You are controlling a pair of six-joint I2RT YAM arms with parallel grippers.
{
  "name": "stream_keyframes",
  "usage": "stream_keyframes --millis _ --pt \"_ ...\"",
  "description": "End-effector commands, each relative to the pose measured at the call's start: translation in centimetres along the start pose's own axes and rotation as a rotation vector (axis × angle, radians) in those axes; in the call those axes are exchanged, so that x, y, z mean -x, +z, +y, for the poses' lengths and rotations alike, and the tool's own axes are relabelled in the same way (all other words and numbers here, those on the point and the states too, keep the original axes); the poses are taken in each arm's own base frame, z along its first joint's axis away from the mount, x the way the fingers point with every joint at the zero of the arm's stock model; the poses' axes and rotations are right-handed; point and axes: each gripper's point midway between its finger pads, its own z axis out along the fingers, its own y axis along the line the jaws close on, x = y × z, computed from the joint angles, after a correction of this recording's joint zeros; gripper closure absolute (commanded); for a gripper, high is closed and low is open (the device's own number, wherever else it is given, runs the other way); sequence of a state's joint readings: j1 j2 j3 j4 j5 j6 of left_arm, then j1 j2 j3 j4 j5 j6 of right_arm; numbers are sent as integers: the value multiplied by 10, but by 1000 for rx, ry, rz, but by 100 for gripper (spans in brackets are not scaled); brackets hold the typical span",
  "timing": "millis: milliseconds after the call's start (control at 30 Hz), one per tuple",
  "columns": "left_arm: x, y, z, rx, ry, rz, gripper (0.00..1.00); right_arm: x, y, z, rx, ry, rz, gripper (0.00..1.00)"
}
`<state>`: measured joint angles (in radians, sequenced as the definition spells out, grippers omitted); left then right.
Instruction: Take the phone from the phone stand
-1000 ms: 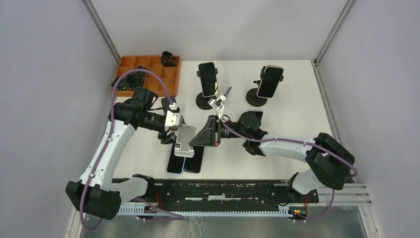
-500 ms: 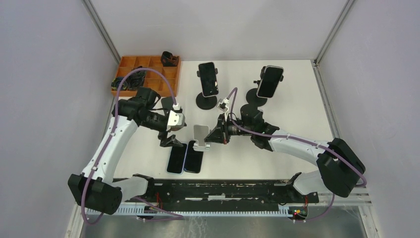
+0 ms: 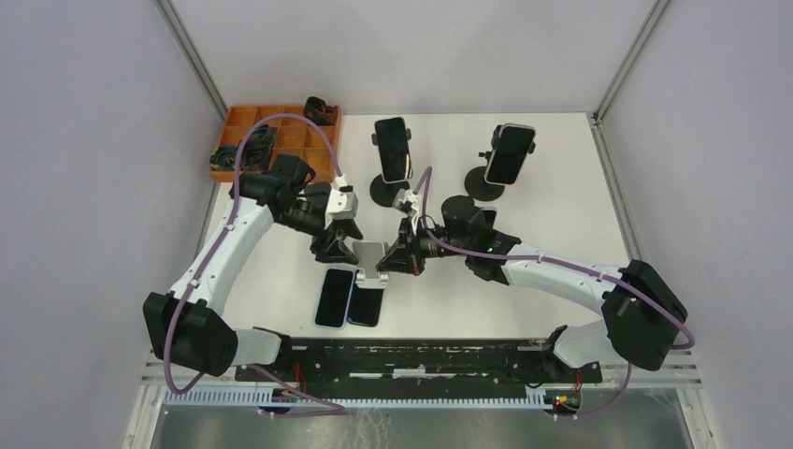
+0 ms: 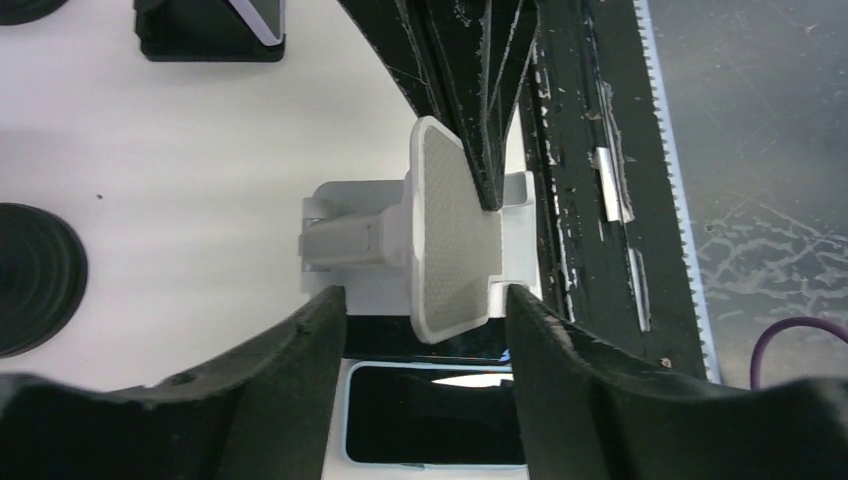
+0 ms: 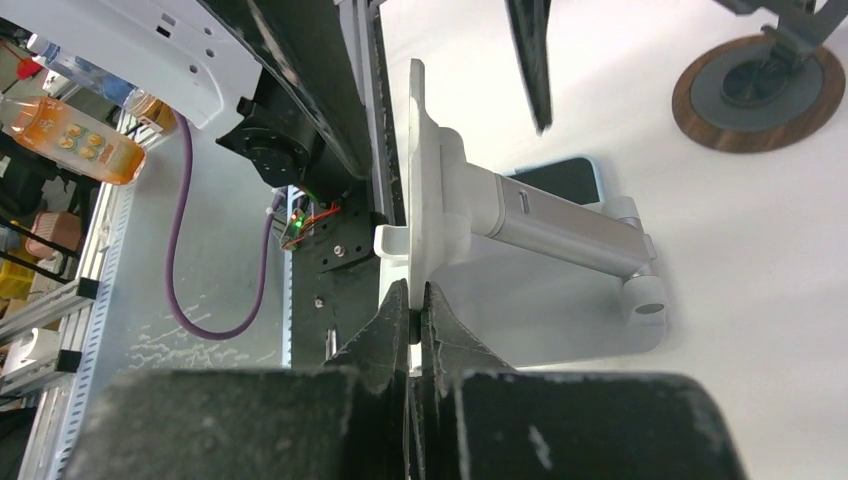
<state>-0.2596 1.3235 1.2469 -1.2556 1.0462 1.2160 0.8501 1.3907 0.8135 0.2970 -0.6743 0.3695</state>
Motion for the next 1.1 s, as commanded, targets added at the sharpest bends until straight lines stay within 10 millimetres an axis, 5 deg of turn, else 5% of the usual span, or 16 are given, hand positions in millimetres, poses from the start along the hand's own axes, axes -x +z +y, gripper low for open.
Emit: stream_keyframes --millis 0,367,800,867,1067 --pt "12 2 -11 -52 -37 -36 38 35 7 5 9 -100 -73 100" --pt "14 -2 -8 -33 -22 -14 48 30 11 3 -2 -107 -49 100" --pt "5 0 -2 -33 -31 22 98 28 10 1 -11 -121 -45 100" --pt "1 1 1 -29 -34 33 98 28 9 -2 -27 -119 -45 92" --pt "-10 5 28 43 -33 66 98 29 -5 -31 -172 -76 -53 40"
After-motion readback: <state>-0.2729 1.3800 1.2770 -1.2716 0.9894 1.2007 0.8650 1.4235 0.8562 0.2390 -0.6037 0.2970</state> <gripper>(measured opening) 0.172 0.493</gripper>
